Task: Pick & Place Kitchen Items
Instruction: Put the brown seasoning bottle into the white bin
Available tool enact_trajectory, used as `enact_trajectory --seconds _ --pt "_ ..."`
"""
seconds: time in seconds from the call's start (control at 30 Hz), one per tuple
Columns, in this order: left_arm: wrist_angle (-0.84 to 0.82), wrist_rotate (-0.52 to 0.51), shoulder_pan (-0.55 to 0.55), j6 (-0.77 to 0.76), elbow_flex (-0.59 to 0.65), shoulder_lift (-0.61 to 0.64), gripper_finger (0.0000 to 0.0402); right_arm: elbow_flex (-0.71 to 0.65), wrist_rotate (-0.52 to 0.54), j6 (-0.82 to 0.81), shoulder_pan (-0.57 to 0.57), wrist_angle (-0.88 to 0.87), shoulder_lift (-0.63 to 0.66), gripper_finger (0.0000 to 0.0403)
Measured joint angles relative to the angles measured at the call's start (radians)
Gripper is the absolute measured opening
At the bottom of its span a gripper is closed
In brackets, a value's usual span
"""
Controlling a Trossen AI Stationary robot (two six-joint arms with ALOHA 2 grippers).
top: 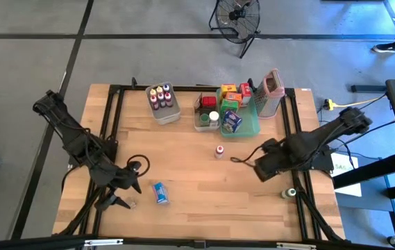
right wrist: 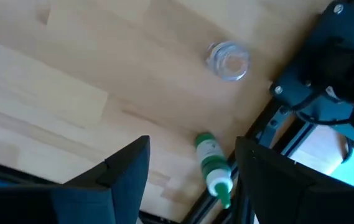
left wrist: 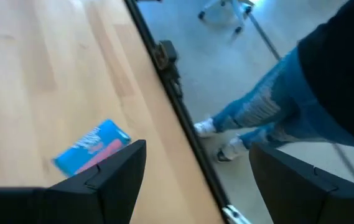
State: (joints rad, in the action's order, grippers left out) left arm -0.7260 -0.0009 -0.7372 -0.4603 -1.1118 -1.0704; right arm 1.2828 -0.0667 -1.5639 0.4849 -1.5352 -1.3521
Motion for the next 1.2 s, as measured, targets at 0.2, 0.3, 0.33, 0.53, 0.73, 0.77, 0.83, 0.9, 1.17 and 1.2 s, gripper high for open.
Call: enact_trajectory --seconds 0.2,0.3,0.33,0.53,0.73,0.77,0.83,0.9,1.17,1.2 --pt "-0.005 -0.094 0.002 0.035 0.000 0.034 0.0281 -0.171 0.029 -0.027 -0.022 0.073 0.128 0.0238" --pt "-0.021 -0.129 0.021 0.032 0.000 0.062 0.0281 -0.256 0.029 -0.007 -0.041 0.152 0.153 0.0238" --pt "-0.028 -0.149 0.029 0.033 0.000 0.072 0.0281 -0.280 0.026 0.002 -0.049 0.170 0.156 0.0238" --pt "-0.035 -0.239 0.074 0.079 0.000 0.105 0.0281 -0.397 -0.042 0.011 -0.096 0.210 0.156 0.0238" --pt "-0.034 -0.244 0.123 0.117 0.000 0.108 0.0281 -0.462 -0.048 0.026 -0.118 0.285 0.156 0.0238" --pt "-0.035 -0.244 0.128 0.122 0.000 0.108 0.0281 -0.476 -0.048 0.026 -0.122 0.300 0.156 0.0238" --pt "-0.034 -0.243 0.138 0.133 0.000 0.108 0.0281 -0.507 -0.048 0.021 -0.130 0.327 0.156 0.0238" --pt "-0.034 -0.243 0.146 0.143 0.000 0.108 0.0281 -0.538 -0.050 0.007 -0.135 0.338 0.156 0.0238" --pt "-0.034 -0.243 0.178 0.175 0.000 0.108 0.0281 -0.586 -0.016 0.004 -0.138 0.387 0.156 0.0238" --pt "-0.034 -0.242 0.183 0.179 0.000 0.108 0.0281 -0.590 -0.015 0.015 -0.138 0.403 0.156 0.0238"
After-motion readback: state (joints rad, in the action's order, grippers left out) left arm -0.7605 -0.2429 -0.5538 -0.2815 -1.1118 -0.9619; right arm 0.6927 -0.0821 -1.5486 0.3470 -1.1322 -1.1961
